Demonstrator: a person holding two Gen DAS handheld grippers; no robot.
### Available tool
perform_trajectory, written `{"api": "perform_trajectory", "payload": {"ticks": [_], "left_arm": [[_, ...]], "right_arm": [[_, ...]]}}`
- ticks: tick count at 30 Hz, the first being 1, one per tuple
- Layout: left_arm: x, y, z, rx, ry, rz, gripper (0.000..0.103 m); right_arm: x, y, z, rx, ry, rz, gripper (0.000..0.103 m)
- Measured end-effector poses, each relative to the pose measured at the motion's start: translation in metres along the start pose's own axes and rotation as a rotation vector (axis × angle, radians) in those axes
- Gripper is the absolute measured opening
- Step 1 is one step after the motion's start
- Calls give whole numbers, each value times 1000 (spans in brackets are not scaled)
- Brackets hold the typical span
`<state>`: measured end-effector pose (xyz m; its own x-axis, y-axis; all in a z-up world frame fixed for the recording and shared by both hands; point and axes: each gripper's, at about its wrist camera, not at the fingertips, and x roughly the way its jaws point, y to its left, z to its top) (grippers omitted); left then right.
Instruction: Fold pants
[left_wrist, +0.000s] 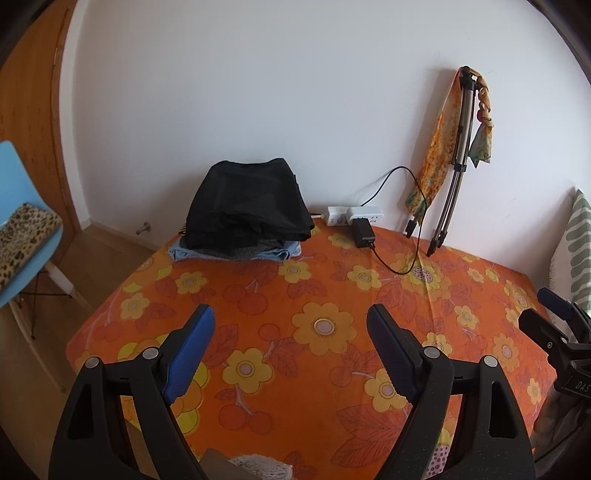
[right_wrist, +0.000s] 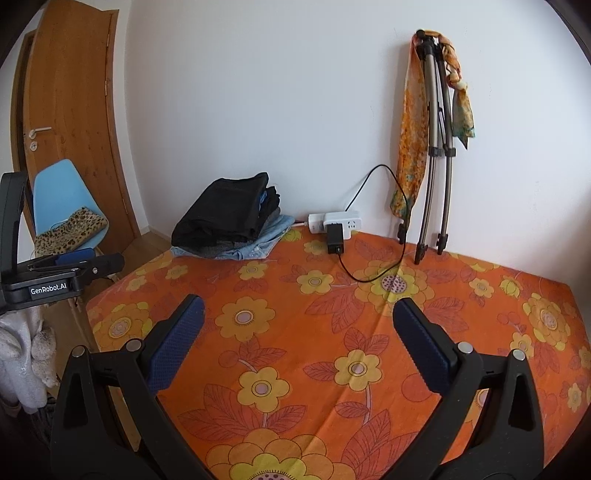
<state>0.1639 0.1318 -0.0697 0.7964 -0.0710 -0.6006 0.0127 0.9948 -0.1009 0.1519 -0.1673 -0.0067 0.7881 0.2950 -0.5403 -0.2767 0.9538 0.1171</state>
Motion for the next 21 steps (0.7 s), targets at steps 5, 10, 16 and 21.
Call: {"api": "perform_trajectory", "payload": {"ticks": [5, 10, 16, 21], "left_arm": [[0, 1, -1, -5, 3, 2, 84], [0, 2, 0, -10, -2, 4, 84], [-1, 3, -1, -12, 1, 2, 84], [0, 1, -2, -4, 1, 2, 84]], "right_arm": [[8, -4, -3, 15, 22, -3, 103], [8, 0, -4, 12, 23, 4, 103], [8, -1, -4, 12, 24, 4, 103], [7, 0, -4, 15, 23, 0, 103]]}}
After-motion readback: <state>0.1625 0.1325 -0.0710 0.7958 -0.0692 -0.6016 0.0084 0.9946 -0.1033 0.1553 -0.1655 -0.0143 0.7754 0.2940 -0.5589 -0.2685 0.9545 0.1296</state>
